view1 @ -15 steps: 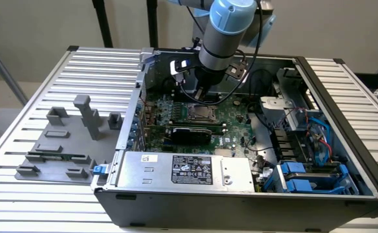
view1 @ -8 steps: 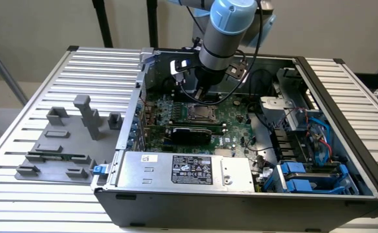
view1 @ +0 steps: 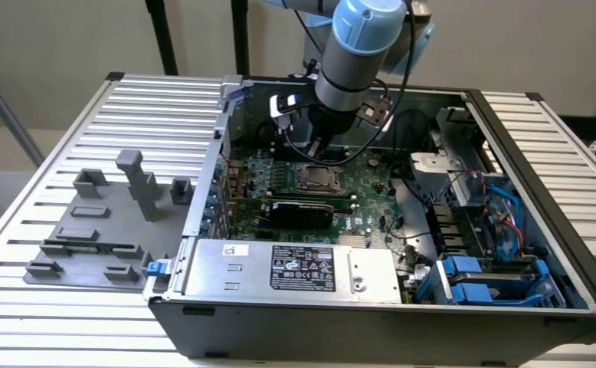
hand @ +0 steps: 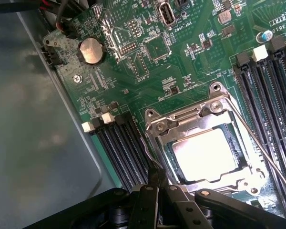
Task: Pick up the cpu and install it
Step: 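Install the first cpu locking lever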
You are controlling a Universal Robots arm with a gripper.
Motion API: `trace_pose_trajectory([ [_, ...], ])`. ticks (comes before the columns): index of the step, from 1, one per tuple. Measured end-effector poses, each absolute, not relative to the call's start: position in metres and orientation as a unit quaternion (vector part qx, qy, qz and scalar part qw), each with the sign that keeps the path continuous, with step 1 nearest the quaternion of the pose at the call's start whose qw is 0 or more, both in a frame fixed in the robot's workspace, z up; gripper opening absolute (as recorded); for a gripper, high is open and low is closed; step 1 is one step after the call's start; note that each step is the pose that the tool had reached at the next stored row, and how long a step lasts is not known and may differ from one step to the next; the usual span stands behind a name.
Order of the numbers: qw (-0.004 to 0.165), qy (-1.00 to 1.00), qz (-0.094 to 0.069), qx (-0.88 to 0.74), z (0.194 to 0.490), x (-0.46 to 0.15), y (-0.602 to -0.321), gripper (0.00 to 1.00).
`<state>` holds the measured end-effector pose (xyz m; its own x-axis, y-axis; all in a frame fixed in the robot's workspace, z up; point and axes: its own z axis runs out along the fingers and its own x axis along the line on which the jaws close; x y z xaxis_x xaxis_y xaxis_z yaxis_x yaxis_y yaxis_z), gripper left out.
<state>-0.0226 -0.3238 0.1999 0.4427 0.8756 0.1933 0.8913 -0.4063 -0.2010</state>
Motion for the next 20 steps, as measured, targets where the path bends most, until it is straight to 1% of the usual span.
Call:
trace_pose_trajectory([
  [20, 0.139, -0.512, -0.03, -0.847, 0.1993, -0.0265, -0.3238, 0.11],
])
